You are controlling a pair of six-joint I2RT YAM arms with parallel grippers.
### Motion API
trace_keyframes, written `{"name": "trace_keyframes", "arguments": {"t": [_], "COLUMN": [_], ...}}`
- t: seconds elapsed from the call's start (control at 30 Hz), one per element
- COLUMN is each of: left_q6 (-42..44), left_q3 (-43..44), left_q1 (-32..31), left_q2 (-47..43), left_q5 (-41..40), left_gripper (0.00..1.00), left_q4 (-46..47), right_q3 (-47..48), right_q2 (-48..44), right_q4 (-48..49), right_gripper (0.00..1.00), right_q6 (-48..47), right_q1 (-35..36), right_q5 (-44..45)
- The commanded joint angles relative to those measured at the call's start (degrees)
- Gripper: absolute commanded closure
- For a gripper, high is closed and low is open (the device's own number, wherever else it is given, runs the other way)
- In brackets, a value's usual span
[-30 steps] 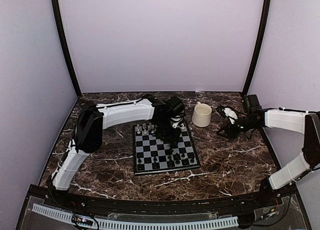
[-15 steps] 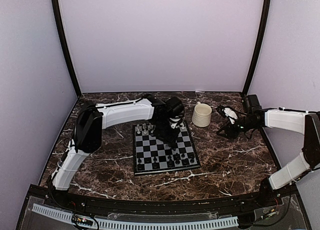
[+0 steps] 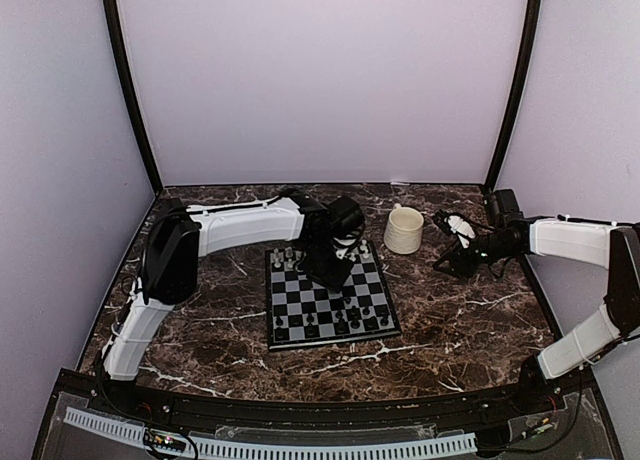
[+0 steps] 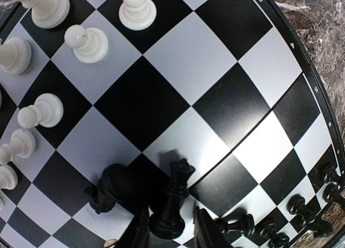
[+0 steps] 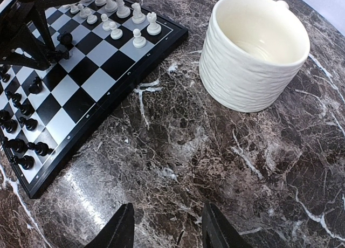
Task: Set up the chess pieces on the board
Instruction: Pick up the king from the chessboard, then pass from the left arm to the right
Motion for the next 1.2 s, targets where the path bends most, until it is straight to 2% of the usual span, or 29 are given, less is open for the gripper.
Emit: {"name": "trace_keyframes", "arguments": {"t": [0.0,0.4,0.67,0.93,1.17], "left_q6": [1.45,6.22,8.21,9.49,9.89], "left_q3": [-3.52,-5.83,-10.76,-19.38,-30.81], "left_q1": [-0.67,-0.9,-0.82,-0.28,0.04], "left_q2": [-0.3,-4.52,-10.38,-19.58,-30.05], "left_q5": [1.7,1.58,2.01,4.42,8.17], "left_gripper": [0.74,0.87,0.9,0.92,0.92], "left_q4": [-2.79,2.0,7.42,18.68,34.34], "right_q3": [-0.14,-0.08,1.03,12.29,25.87], "right_q2": [0.0,0.08,0.04,4.56,11.98], "right_q4": [0.28,0.09,-0.92,-10.79,-18.97], "right_gripper": [0.56,0.56,0.56,0.56,0.56], "right_q6": [-0.12,-0.03,0.33,-0.03,1.0], "right_q1": [-0.24,-0.2,-0.24,3.66,9.52], "right_q5": [-0.57,-0.74,-1.9,-5.66,-8.81]}}
